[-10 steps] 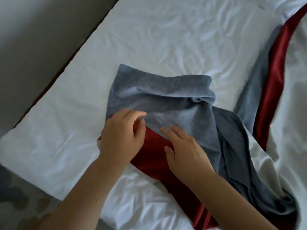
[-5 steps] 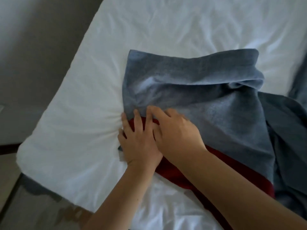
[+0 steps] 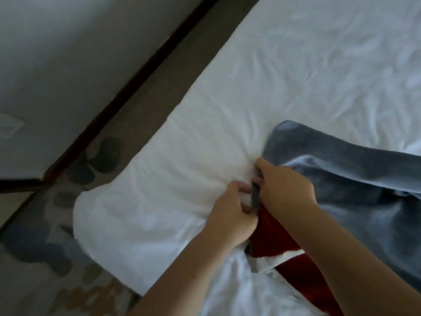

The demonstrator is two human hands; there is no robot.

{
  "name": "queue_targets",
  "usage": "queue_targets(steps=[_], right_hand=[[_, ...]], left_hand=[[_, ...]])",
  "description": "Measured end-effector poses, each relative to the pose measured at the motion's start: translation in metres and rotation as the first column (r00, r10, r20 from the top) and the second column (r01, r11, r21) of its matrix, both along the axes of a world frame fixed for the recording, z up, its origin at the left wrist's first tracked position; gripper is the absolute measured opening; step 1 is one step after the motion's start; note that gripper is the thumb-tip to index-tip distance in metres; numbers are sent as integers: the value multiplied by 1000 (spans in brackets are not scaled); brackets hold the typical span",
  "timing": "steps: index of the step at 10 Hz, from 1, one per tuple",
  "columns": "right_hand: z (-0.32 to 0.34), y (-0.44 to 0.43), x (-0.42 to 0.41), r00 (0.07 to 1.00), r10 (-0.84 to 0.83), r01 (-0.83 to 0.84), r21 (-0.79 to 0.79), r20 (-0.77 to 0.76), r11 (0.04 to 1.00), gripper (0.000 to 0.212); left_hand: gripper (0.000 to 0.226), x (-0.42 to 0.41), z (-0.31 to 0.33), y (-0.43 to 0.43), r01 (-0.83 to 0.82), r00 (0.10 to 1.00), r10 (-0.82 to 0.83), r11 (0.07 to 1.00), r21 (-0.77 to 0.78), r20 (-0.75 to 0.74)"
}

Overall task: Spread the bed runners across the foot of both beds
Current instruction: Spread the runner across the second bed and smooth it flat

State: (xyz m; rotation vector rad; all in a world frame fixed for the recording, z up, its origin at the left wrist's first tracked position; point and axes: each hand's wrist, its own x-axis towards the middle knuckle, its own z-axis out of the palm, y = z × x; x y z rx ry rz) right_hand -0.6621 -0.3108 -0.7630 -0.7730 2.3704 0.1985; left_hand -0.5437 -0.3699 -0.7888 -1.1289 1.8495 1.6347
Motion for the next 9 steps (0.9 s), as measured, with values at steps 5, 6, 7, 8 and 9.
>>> queue_targets(steps=[5,6,7,8,9], right_hand=[[22,-249,30,988,-86,-25,-669,-132,743,17],[2,-252,38,993,12,-68,-502,-114,862,32],[-19,-226,57,995,95,-97,-263,-20,960,58],[-32,-203,69,984,175,-180,-178,-40,968,45],[-39,-195,84,973,202,-219,-157,-114,963,38]], left_hand=[[9,35,50,-263,-315,938,65,578,-753,-342],[44,58,24,-264,-104,992,21,696,-710,-124],[58,86,-3,-244,125,990,-64,824,-552,128],[62,108,-27,-225,84,981,-7,916,-393,193],[71,120,-43,-222,-74,964,118,980,-185,238]])
